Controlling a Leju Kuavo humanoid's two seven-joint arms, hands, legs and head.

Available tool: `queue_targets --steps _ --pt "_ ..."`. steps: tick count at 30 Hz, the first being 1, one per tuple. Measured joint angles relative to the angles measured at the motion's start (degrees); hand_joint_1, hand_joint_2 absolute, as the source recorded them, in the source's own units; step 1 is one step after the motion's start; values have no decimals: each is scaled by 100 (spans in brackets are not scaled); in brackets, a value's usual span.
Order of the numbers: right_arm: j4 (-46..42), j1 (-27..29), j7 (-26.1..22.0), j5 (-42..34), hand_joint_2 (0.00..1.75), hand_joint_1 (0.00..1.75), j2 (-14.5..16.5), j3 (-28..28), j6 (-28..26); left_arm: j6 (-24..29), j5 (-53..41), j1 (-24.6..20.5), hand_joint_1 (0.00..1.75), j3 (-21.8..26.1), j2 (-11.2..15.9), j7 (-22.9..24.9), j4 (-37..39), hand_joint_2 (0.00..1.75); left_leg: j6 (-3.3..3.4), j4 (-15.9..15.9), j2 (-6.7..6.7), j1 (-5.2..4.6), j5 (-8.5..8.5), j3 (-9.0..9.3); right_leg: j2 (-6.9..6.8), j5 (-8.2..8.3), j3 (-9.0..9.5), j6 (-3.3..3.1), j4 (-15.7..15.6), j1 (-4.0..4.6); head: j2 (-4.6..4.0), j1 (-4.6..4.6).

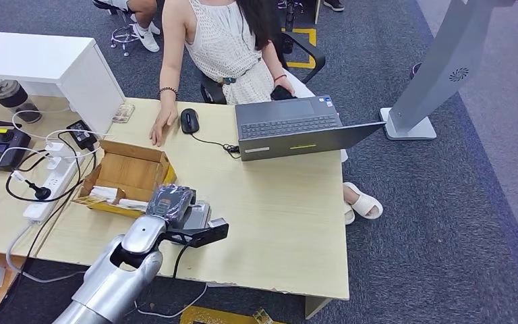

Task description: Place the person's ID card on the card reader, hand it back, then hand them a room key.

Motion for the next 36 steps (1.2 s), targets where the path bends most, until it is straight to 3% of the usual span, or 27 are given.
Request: queue_targets --steps 9,15,20,23,26,32,36 --pt "3 3 55 87 0 0 4 -23 2 12 14 -132 175 2 -33 84 285 175 0 0 -1 0 0 1 -1 1 2 0 0 0 0 -1" --pt "25 5 58 228 0 0 5 -46 4 667 35 -343 175 89 -14 171 118 175 -1 0 -2 2 2 0 -5 3 2 -2 2 0 0 -1" --pt "34 7 58 286 0 0 11 -46 8 834 9 -497 175 191 21 166 -63 175 -1 0 1 1 2 0 -1 3 1 -2 3 0 0 -2" --pt "42 8 62 372 0 0 13 -46 53 1422 -152 -568 175 270 71 196 -176 175 -1 0 -1 2 2 -2 -4 3 1 -2 3 1 0 0" --pt "48 8 78 475 0 0 13 -46 126 1726 -316 -881 175 440 177 170 -284 175 -1 0 -1 2 2 -1 -4 4 1 -4 4 1 0 0" --pt "48 6 114 598 0 0 15 -46 190 1557 -637 -1706 175 804 390 70 -186 175 -2 1 -1 2 8 0 -4 7 2 -5 6 1 0 0" --pt "48 5 117 600 0 0 17 -46 190 1549 -684 -1952 175 889 463 98 -56 175 -2 1 -1 1 8 0 -3 7 1 -5 7 1 0 1"
